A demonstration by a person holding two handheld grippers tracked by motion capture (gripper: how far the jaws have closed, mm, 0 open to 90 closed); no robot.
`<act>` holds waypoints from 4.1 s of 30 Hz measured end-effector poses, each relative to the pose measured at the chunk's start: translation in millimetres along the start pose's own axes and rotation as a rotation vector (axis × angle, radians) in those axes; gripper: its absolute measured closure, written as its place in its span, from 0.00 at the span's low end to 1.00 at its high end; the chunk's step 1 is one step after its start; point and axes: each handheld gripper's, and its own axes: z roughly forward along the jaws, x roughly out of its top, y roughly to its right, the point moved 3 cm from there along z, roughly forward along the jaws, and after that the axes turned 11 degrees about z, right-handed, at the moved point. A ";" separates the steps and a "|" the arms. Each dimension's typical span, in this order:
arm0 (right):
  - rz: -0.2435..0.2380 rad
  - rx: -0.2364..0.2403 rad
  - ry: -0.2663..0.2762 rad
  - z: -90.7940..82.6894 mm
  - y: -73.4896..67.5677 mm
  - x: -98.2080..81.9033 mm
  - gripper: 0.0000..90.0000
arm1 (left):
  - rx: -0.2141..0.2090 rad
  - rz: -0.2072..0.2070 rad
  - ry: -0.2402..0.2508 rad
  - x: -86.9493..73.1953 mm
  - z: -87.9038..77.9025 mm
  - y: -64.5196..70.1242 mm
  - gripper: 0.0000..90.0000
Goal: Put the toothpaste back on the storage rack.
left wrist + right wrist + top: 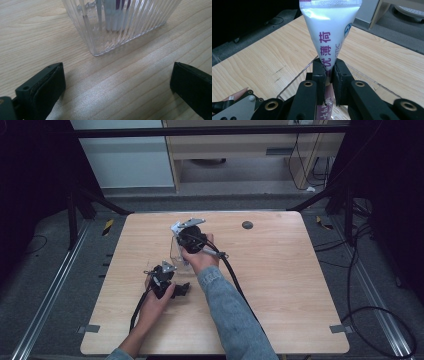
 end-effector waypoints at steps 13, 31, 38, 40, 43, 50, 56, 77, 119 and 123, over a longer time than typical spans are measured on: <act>0.011 0.003 -0.008 3.8 2.7 2.3 0.90 | -0.001 -0.001 0.001 0.1 0.1 0.0 0.00; 0.032 0.014 -0.015 13.8 4.7 6.6 0.89 | -0.001 -0.002 0.001 0.1 0.1 0.1 0.00; 0.031 0.014 -0.018 18.8 1.4 7.6 0.88 | -0.001 -0.003 0.002 0.2 0.2 0.2 0.00; 0.028 0.016 -0.019 19.8 0.4 7.8 0.88 | -0.001 -0.003 0.002 0.2 0.2 0.2 0.00; 0.027 0.016 -0.020 20.4 -0.4 8.1 0.88 | -0.002 -0.003 0.003 0.2 0.3 0.2 0.00; 0.025 0.017 -0.021 21.7 -1.4 7.6 0.88 | -0.002 -0.003 0.002 0.2 0.3 0.2 0.00; 0.027 0.016 -0.022 22.1 -1.9 7.4 0.87 | -0.003 -0.003 0.003 0.3 0.4 0.2 0.00; 0.033 0.009 -0.014 13.2 1.7 8.8 0.79 | -0.002 -0.001 0.002 0.3 0.4 0.0 0.00; 0.043 -0.028 0.077 -30.3 35.5 5.8 0.33 | -0.003 0.000 0.001 0.3 0.4 -0.1 0.00; 0.021 -0.012 0.065 -30.3 36.3 4.3 0.23 | -0.004 0.001 0.001 0.3 0.3 -0.1 0.00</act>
